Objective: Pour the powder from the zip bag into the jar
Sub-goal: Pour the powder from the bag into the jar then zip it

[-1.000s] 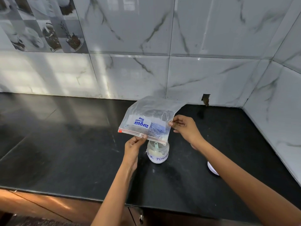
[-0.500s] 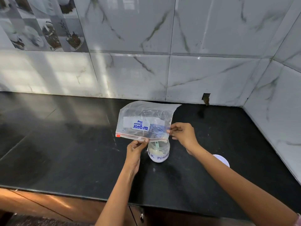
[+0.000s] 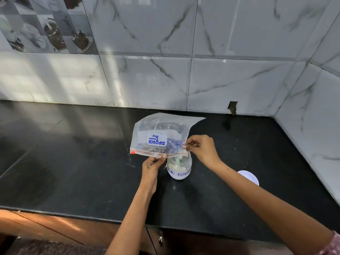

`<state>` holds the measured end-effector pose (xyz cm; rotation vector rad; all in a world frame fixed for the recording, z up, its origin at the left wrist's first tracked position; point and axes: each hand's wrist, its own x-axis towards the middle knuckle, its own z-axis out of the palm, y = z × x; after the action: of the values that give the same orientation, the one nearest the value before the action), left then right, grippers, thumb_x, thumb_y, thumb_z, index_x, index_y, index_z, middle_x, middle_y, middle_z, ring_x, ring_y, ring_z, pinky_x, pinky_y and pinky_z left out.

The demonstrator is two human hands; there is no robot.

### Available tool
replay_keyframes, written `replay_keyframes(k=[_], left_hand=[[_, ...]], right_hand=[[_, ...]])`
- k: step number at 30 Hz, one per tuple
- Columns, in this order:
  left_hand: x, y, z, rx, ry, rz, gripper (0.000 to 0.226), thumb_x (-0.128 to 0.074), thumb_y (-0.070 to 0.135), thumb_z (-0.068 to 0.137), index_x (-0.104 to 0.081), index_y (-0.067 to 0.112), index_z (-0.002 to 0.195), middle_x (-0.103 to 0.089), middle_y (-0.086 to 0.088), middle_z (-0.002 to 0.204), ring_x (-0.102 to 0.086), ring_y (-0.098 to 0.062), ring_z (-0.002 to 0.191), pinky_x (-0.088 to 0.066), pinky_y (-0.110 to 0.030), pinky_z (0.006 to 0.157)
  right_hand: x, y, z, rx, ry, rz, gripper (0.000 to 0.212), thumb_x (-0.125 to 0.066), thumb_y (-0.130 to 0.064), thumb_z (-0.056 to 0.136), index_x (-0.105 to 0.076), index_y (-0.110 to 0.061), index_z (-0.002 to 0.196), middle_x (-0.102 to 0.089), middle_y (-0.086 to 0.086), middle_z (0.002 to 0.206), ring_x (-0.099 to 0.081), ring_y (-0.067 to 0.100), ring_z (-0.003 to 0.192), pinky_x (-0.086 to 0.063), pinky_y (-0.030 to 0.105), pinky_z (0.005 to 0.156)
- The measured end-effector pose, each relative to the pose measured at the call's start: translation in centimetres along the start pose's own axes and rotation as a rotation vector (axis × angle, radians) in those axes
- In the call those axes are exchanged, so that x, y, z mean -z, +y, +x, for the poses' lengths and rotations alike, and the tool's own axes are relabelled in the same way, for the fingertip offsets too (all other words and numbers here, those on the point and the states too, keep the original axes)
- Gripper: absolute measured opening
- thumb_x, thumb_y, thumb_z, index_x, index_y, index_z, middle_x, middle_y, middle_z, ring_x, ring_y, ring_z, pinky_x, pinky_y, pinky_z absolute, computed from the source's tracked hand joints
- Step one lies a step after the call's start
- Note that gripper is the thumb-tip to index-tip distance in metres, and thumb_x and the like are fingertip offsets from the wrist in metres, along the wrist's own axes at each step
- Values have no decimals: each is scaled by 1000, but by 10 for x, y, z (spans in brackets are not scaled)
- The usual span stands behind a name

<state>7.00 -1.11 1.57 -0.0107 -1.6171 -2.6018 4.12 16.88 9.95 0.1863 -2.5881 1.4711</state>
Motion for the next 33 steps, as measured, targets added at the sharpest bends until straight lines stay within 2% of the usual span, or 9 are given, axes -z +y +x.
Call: replay_keyframes(k=[4, 8, 11, 15, 20, 23, 27, 30, 33], left_hand=[[3, 0, 0, 10, 35, -8, 30, -71, 18, 77, -71, 9, 106, -72, -5, 110, -63, -12, 109, -49, -11, 80], [-1, 2, 0, 4, 41, -8, 28, -69, 15, 80, -70, 8, 107, -73, -2, 109, -65, -8, 106, -49, -8, 77], [-3, 4, 1, 6, 50, -46, 25, -66, 9, 84, -69, 5, 108, -73, -3, 109, -64, -8, 106, -49, -8, 77], [-3, 7, 3, 29, 62, -57, 22, -65, 10, 85, -71, 11, 106, -73, -1, 110, -64, -8, 107, -48, -5, 75], [-4, 7, 6, 52, 110, -65, 26, -68, 12, 84, -69, 14, 110, -72, 1, 112, -64, -7, 106, -50, -6, 72], [-4, 9, 7, 40, 94, -49, 23, -68, 12, 84, -71, 16, 106, -72, 1, 110, -65, -7, 105, -49, -6, 73], [-5, 12, 8, 31, 51, -11, 20, -68, 13, 83, -72, 17, 103, -73, 1, 109, -64, -7, 105, -48, -6, 74], [-7, 14, 8, 25, 26, 4, 28, -68, 13, 84, -68, 9, 111, -72, -3, 112, -64, -9, 107, -49, -8, 76], [-13, 17, 9, 35, 25, 49, 26, -69, 14, 83, -69, 7, 108, -73, -3, 107, -67, -9, 102, -51, -11, 76]], right_hand=[[-4, -1, 0, -2, -46, -51, 11, -78, -18, 74, -72, -11, 79, -73, 6, 77, -69, 18, 75, -58, 42, 76], [-2, -2, 4, -14, 60, 27, 10, -78, -17, 74, -71, -12, 79, -70, 0, 75, -66, 14, 71, -58, 32, 72], [-6, 2, 0, -31, -4, 60, 11, -79, -16, 74, -69, -13, 78, -68, -2, 71, -64, 13, 68, -56, 29, 69], [-1, 13, -2, -63, -29, 19, 14, -78, -13, 73, -73, -8, 86, -73, 5, 81, -69, 16, 76, -57, 28, 72], [-2, 14, 2, -89, -21, 23, 6, -73, -11, 79, -73, -8, 84, -73, 4, 82, -66, 11, 75, -51, 20, 66], [-3, 12, 5, -110, -40, 63, 12, -75, -12, 77, -71, -9, 89, -71, 2, 82, -65, 8, 73, -48, 13, 60], [-4, 12, 6, -124, -77, 81, 15, -74, -9, 78, -71, -9, 93, -69, 1, 81, -63, 8, 71, -49, 9, 56], [0, 12, 6, -122, -46, 123, 8, -74, -10, 78, -71, -13, 84, -67, -2, 74, -62, 6, 67, -50, 9, 54], [4, 16, 3, -64, 36, 139, 8, -74, -10, 78, -73, -14, 84, -69, -4, 76, -63, 1, 67, -50, 10, 60]])
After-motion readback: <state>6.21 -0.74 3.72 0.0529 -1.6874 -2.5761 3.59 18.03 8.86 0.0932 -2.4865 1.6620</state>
